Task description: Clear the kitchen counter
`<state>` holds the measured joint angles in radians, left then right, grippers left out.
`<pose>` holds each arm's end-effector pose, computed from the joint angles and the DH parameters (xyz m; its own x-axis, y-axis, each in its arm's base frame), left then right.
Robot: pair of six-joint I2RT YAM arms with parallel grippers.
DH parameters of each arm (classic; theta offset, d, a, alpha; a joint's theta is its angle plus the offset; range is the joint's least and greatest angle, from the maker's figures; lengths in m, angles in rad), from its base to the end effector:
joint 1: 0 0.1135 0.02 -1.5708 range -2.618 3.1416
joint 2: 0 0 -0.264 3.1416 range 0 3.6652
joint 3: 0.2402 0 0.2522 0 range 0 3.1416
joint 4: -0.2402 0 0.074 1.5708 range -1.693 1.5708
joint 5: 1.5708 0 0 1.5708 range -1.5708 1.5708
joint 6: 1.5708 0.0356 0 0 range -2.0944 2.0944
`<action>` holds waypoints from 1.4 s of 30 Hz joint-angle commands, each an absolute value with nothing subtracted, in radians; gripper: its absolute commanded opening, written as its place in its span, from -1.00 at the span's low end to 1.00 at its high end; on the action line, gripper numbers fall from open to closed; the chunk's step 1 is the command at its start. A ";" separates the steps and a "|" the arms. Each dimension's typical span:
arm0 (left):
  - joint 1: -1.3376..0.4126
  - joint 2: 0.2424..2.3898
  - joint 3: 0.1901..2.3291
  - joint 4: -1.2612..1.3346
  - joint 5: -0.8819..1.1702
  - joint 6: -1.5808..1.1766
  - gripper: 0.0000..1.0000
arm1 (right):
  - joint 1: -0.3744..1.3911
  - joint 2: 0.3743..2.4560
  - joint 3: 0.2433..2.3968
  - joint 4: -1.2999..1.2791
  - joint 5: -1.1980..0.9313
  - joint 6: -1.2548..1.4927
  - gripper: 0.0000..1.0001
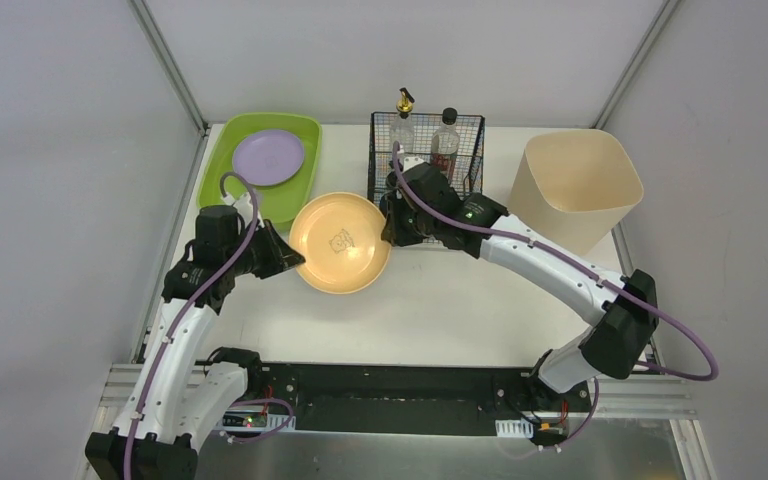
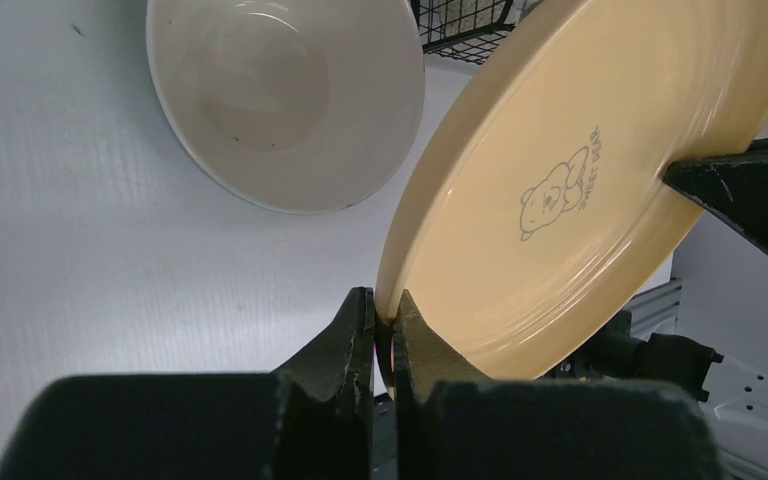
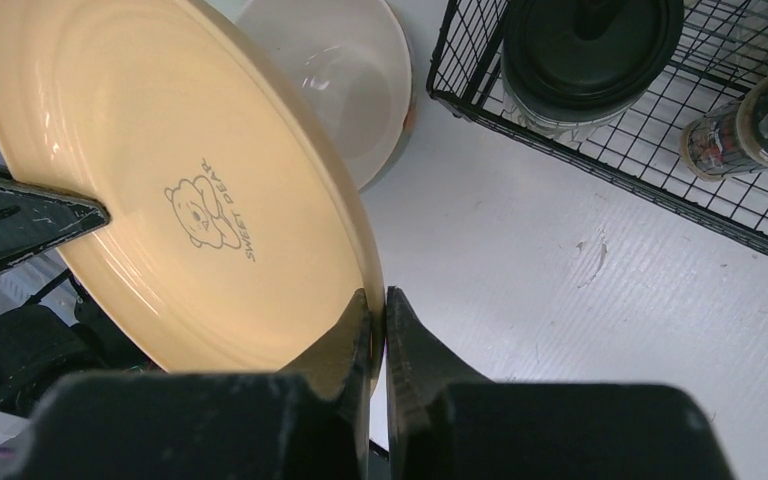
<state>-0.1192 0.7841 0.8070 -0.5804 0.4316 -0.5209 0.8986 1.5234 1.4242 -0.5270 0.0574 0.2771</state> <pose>0.1639 -0.0346 0.3093 -0.6848 -0.3732 -0.6259 0.1380 0.7769 -0.6143 0.2170 0.2694 0.3484 -0.5568 -0.2610 -0.7886 -0.6237 0.7584 0.1893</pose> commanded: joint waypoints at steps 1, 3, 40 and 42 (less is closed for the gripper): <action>-0.130 0.804 0.837 -0.545 0.380 -0.543 -1.00 | 0.905 1.525 1.403 -0.494 0.025 0.280 -0.80; -0.130 0.802 0.837 -0.534 0.367 -0.561 -1.00 | 0.905 1.519 1.389 -0.496 0.038 0.276 -0.61; 0.123 1.218 1.089 -0.240 0.094 -0.858 -1.00 | 0.894 1.101 0.959 -0.366 0.185 0.264 0.32; 0.146 1.260 1.097 -0.212 0.095 -0.877 -1.00 | 0.895 1.096 0.947 -0.352 0.178 0.262 0.32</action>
<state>0.1093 1.2095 1.0428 -0.3389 0.1204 -0.7971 0.8944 1.1244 0.9585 -0.4095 0.2134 0.2489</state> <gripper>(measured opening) 0.046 0.660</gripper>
